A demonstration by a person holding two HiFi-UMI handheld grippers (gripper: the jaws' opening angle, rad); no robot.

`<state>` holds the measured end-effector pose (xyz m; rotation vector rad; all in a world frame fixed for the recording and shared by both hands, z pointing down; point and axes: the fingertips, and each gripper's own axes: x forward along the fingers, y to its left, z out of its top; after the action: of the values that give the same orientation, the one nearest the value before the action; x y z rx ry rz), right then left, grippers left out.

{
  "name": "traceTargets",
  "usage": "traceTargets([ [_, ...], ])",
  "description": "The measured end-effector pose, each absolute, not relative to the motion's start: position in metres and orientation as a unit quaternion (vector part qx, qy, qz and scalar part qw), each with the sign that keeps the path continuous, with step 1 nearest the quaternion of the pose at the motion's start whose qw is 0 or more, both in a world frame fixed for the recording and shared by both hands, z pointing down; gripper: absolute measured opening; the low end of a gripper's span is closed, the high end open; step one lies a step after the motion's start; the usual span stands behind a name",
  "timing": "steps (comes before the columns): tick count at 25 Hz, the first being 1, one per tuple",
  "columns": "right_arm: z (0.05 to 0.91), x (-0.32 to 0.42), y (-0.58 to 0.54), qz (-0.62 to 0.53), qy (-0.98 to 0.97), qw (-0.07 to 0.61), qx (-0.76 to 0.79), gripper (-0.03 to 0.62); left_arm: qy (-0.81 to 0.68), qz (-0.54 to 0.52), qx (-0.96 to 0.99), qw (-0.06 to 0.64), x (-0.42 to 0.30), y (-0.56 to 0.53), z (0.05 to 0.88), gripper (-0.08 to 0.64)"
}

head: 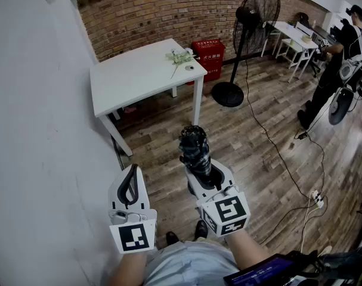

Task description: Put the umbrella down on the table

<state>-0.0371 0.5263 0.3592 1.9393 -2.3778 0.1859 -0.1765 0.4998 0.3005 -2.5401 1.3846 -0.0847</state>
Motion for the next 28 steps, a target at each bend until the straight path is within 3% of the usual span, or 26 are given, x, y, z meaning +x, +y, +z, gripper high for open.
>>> traceTargets([
  [17, 0.377, 0.062, 0.504, 0.071, -0.774, 0.023, 0.629, 0.179, 0.475, -0.047, -0.869, 0.132, -0.086, 0.48, 0.318, 0.002],
  [28, 0.39, 0.082, 0.45, 0.089, -0.771, 0.032, 0.63, 0.179, 0.483, -0.058, -0.866, 0.117, -0.075, 0.426, 0.33, 0.002],
])
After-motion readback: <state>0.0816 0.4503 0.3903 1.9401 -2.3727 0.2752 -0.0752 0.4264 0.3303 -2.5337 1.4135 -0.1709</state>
